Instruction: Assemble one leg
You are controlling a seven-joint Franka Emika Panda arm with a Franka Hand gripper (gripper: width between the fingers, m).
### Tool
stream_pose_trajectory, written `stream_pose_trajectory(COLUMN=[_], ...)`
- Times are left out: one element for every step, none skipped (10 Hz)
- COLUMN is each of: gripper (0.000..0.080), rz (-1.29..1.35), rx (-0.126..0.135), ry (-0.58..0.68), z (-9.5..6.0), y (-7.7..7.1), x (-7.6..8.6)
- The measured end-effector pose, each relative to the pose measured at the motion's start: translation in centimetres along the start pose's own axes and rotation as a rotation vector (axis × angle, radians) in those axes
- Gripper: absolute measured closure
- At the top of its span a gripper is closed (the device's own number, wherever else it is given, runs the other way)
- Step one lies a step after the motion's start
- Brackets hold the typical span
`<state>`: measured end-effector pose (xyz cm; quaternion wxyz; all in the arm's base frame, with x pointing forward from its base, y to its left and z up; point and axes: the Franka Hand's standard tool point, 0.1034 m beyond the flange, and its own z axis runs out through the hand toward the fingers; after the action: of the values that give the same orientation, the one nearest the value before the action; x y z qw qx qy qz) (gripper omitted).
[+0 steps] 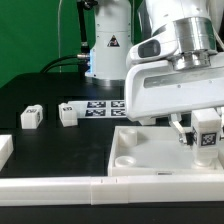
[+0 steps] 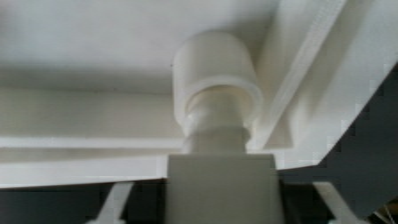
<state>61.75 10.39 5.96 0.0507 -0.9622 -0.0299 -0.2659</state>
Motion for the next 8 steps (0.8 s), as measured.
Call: stream_pose_trajectory(gripper=[0.0508,0.0508,0.0508,0.0508,0.0508,0.0508,0.0508,0.0503], rz=[-0.002,-0.003,-0.003,-0.003,-0.004,-0.004,-0.004,-0.004], rx=[0.001,-0.001,-0.003,-0.006,-0.010,-0.010,-0.008,-0.008], ry=[-0.001,0.004,0.014,0.017,0.024,0.014,0.010,0.008], z=[0.0,0.1,0.1,0.3,0.4,0.4,0.5,0.5], y=[-0.1,-0.2,-0.1,0.0,0.1,0.1,0.1,0.1], x=[-0.2,-0.4,-0.6,-1.1,-1.6,-1.8,-1.8,-1.8])
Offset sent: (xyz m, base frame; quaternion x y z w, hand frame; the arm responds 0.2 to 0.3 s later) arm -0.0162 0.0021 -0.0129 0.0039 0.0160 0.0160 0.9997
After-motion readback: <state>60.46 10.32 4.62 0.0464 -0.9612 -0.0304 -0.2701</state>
